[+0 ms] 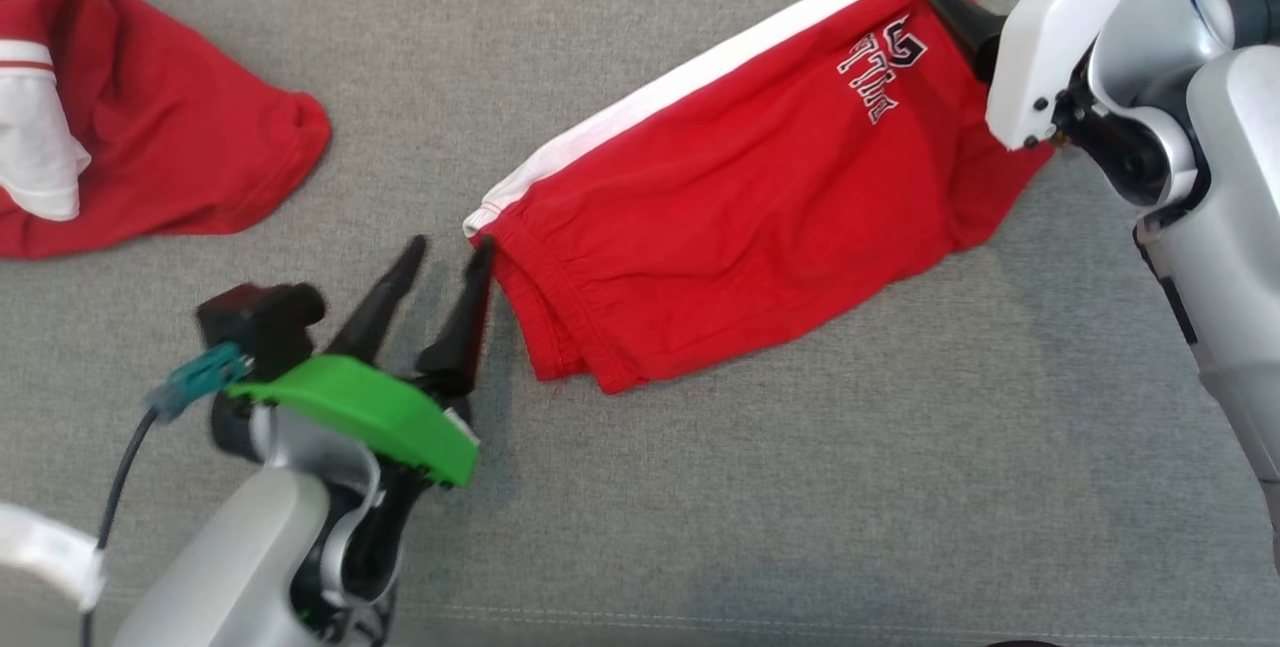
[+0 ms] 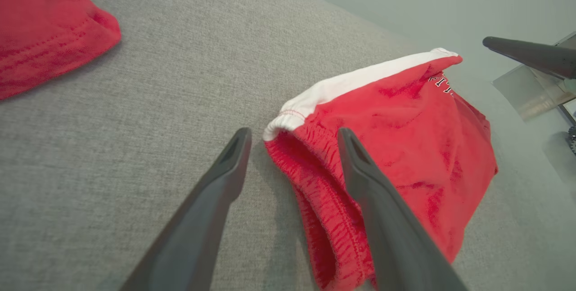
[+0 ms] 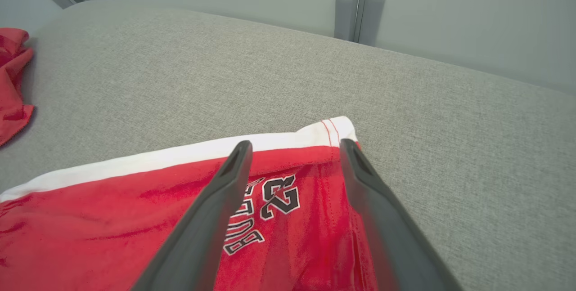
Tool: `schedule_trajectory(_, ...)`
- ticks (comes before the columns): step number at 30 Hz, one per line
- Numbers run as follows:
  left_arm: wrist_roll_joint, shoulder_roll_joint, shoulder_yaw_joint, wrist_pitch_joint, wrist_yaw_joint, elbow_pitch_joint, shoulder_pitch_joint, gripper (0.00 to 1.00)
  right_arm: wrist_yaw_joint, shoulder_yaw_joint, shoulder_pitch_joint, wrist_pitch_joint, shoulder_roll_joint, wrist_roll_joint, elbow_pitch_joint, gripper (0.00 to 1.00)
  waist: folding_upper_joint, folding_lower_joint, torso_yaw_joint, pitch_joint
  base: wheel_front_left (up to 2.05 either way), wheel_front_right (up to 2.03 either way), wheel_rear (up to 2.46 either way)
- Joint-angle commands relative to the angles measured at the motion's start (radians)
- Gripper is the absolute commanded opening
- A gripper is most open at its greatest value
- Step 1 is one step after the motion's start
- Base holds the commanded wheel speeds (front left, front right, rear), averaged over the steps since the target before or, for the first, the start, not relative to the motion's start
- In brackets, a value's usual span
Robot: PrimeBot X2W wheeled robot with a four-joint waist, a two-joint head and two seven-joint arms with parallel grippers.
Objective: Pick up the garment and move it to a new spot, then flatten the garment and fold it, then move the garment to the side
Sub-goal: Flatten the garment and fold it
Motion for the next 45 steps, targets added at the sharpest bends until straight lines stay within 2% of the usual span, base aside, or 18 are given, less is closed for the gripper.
schedule_trajectory(1, 0.039, 0.034, 0.010, -0.029, 0.028, -0.029, 0.028, 1.00, 0.000, 0.007, 0.025, 0.010, -0.008, 0.010, -0.023, 1.00, 0.0000, 0.0000, -0.034, -0.056, 0.00, 0.00, 0.00)
schedule_trajectory(2, 0.089, 0.071, 0.014, -0.057, 0.057, -0.053, 0.038, 1.00, 0.000, 0.008, 0.036, 0.019, -0.018, 0.007, -0.040, 1.00, 0.0000, 0.0000, -0.039, -0.065, 0.00, 0.00, 0.00)
schedule_trajectory(6, 0.166, 0.126, 0.033, -0.126, 0.139, -0.123, 0.112, 1.00, 0.000, 0.003, 0.082, 0.050, -0.061, -0.025, -0.089, 1.00, 0.0000, 0.0000, -0.039, -0.081, 0.00, 0.00, 0.00)
schedule_trajectory(8, 0.194, 0.148, 0.042, -0.146, 0.157, -0.142, 0.130, 1.00, 0.000, -0.023, 0.102, 0.062, -0.074, -0.049, -0.093, 1.00, 0.0000, 0.0000, -0.031, -0.076, 0.00, 0.00, 0.00)
schedule_trajectory(10, 0.218, 0.145, 0.044, -0.164, 0.164, -0.155, 0.148, 1.00, 0.000, -0.042, 0.125, 0.074, -0.078, -0.071, -0.088, 1.00, 0.0000, 0.0000, -0.018, -0.066, 0.00, 0.00, 0.00)
schedule_trajectory(18, 0.291, 0.081, 0.071, -0.196, 0.135, -0.140, 0.155, 1.00, 0.000, -0.116, 0.159, 0.096, -0.069, -0.125, -0.019, 1.00, 0.0000, 0.0000, 0.051, -0.006, 0.00, 0.00, 0.00)
schedule_trajectory(23, 0.341, 0.024, 0.109, -0.197, 0.099, -0.107, 0.163, 1.00, 0.000, -0.138, 0.160, 0.107, -0.062, -0.104, 0.046, 1.00, 0.0000, 0.0000, 0.084, -0.005, 0.00, 0.00, 0.00)
schedule_trajectory(32, 0.398, -0.041, 0.178, -0.197, 0.027, -0.055, 0.197, 1.00, 0.000, -0.159, 0.181, 0.181, -0.044, -0.037, 0.140, 1.00, 0.0000, 0.0000, 0.111, -0.039, 0.00, 0.00, 0.00)
schedule_trajectory(33, 0.400, -0.047, 0.185, -0.197, 0.020, -0.048, 0.201, 1.00, 0.000, -0.163, 0.183, 0.186, -0.038, -0.020, 0.145, 0.34, 0.0000, 0.0000, 0.111, -0.043, 0.00, 0.00, 0.00)
schedule_trajectory(34, 0.406, -0.049, 0.191, -0.197, 0.012, -0.041, 0.205, 1.00, 0.000, -0.165, 0.186, 0.190, -0.032, 0.003, 0.146, 0.00, 0.0000, 0.0000, 0.109, -0.048, 0.00, 0.00, 0.00)
schedule_trajectory(38, 0.415, -0.060, 0.210, -0.197, -0.010, -0.021, 0.221, 1.00, 0.000, -0.176, 0.197, 0.194, -0.023, 0.057, 0.139, 0.00, 0.0000, 0.0000, 0.092, -0.069, 0.00, 0.00, 0.00)
schedule_trajectory(45, 0.420, -0.061, 0.244, -0.197, -0.050, 0.030, 0.277, 1.00, 0.000, -0.255, 0.260, 0.204, -0.006, 0.149, 0.133, 0.00, 0.0000, 0.0000, 0.011, -0.157, 0.00, 0.00, 0.00)
